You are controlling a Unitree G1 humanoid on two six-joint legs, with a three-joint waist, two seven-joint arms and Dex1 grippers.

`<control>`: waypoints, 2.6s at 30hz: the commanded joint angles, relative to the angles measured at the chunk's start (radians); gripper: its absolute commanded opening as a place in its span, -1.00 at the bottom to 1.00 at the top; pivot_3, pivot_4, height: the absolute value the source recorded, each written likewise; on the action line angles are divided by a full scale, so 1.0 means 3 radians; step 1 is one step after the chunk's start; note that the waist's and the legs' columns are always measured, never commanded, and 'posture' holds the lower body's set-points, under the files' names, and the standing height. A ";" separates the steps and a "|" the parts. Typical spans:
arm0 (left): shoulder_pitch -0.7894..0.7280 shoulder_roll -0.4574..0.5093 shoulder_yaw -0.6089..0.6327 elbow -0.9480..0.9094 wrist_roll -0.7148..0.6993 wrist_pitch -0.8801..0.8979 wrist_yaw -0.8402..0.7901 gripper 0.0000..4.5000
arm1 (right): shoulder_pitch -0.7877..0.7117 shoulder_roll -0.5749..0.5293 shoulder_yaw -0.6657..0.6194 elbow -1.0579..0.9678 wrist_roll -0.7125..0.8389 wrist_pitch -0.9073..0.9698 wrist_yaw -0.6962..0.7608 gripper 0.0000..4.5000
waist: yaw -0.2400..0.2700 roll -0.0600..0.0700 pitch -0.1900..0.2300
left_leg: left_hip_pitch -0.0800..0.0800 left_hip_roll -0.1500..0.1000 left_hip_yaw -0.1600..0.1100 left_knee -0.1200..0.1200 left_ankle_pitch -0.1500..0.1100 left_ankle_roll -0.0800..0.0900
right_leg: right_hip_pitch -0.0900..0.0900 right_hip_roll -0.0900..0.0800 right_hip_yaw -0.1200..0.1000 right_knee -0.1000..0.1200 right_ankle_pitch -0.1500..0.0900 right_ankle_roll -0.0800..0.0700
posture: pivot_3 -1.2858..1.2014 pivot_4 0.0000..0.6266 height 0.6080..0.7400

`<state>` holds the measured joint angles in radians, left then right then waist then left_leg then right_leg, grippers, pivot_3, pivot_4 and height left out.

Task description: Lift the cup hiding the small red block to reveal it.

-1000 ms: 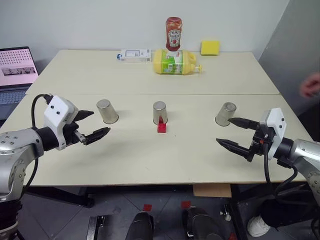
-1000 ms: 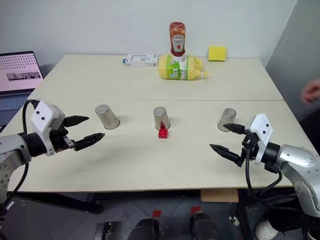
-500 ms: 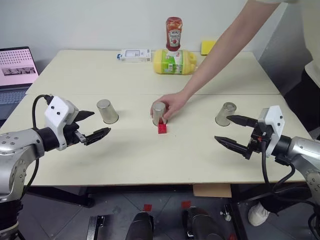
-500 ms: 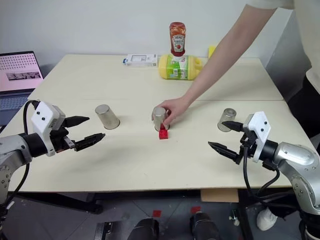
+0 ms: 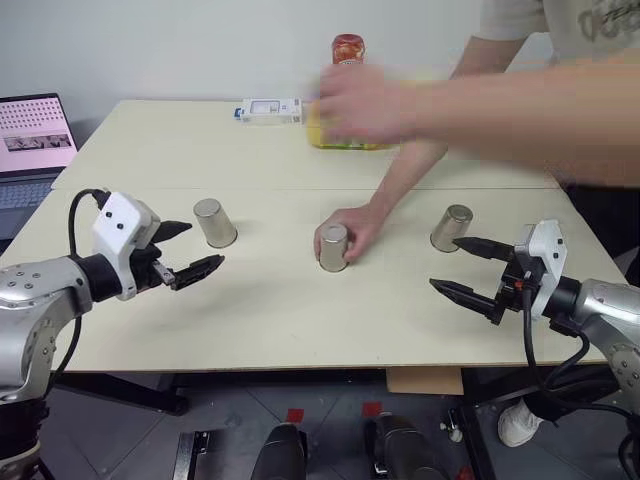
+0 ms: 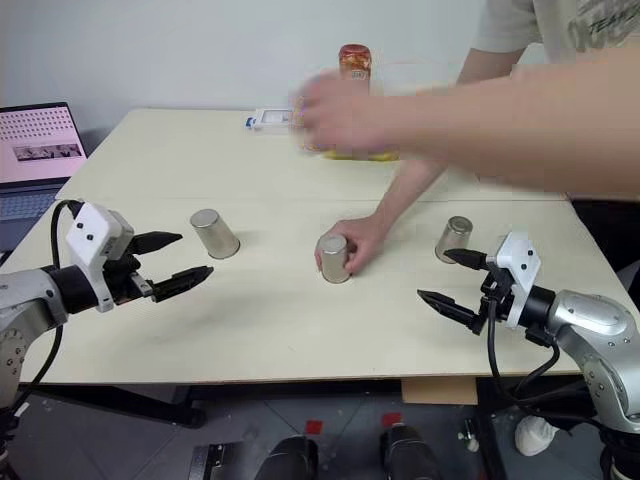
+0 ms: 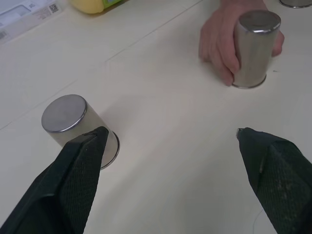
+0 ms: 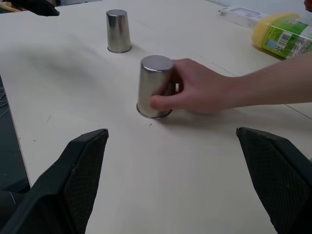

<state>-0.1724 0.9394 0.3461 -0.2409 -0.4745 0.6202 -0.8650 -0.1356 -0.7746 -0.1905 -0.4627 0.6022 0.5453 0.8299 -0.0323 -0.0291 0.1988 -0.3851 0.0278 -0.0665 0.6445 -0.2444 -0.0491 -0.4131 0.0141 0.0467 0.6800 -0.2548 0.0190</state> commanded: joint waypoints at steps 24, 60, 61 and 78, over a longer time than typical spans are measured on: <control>-0.0369 -0.0044 -0.0105 0.0441 0.0182 0.0010 0.0272 1.00 | -0.0431 0.0064 0.0150 -0.0389 0.0404 0.0463 -0.0219 0.98 | -0.0007 0.0000 0.0000 | 0.0000 0.0000 0.0000 0.0000 0.0000 0.0000 | 0.0000 0.0001 0.0000 0.0001 0.0001 0.0001 | 0.03 -0.52 1.00; -0.2278 -0.0930 -0.0922 0.3436 0.1099 -0.1229 0.0425 1.00 | -0.1148 0.0314 0.0724 -0.0497 0.0579 0.0878 -0.0216 0.98 | 0.0008 -0.0002 -0.0001 | -0.0038 -0.0004 -0.0013 0.0005 0.0000 0.0000 | -0.0025 0.0000 -0.0012 0.0003 0.0004 0.0004 | 0.03 -0.52 1.00; -0.2313 -0.0943 -0.0913 0.3505 0.1105 -0.1258 0.0418 1.00 | -0.1151 0.0314 0.0721 -0.0496 0.0582 0.0883 -0.0216 0.98 | 0.0008 -0.0002 -0.0001 | -0.0038 -0.0005 -0.0013 0.0005 0.0000 0.0000 | -0.0025 0.0000 -0.0013 0.0003 0.0004 0.0004 | 0.03 -0.52 1.00; -0.2356 -0.0633 -0.0673 0.3376 0.1036 -0.1333 0.0216 0.18 | -0.1198 0.0366 0.0635 -0.0441 0.0662 0.0942 -0.0343 1.00 | -0.0010 -0.0002 -0.0001 | -0.0041 -0.0003 -0.0017 0.0005 0.0001 0.0000 | -0.0027 0.0001 -0.0015 0.0004 0.0004 0.0004 | 0.03 -0.52 1.00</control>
<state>-0.8754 0.6940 0.0958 0.8331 -0.1563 0.2361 -0.8177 -0.4665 -0.6672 0.0381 -0.5830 0.7711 0.8307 0.7345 -0.0352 -0.0298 0.1984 -0.3972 0.0270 -0.0716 0.6459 -0.2443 -0.0492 -0.4214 0.0144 0.0421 0.6813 -0.2534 0.0201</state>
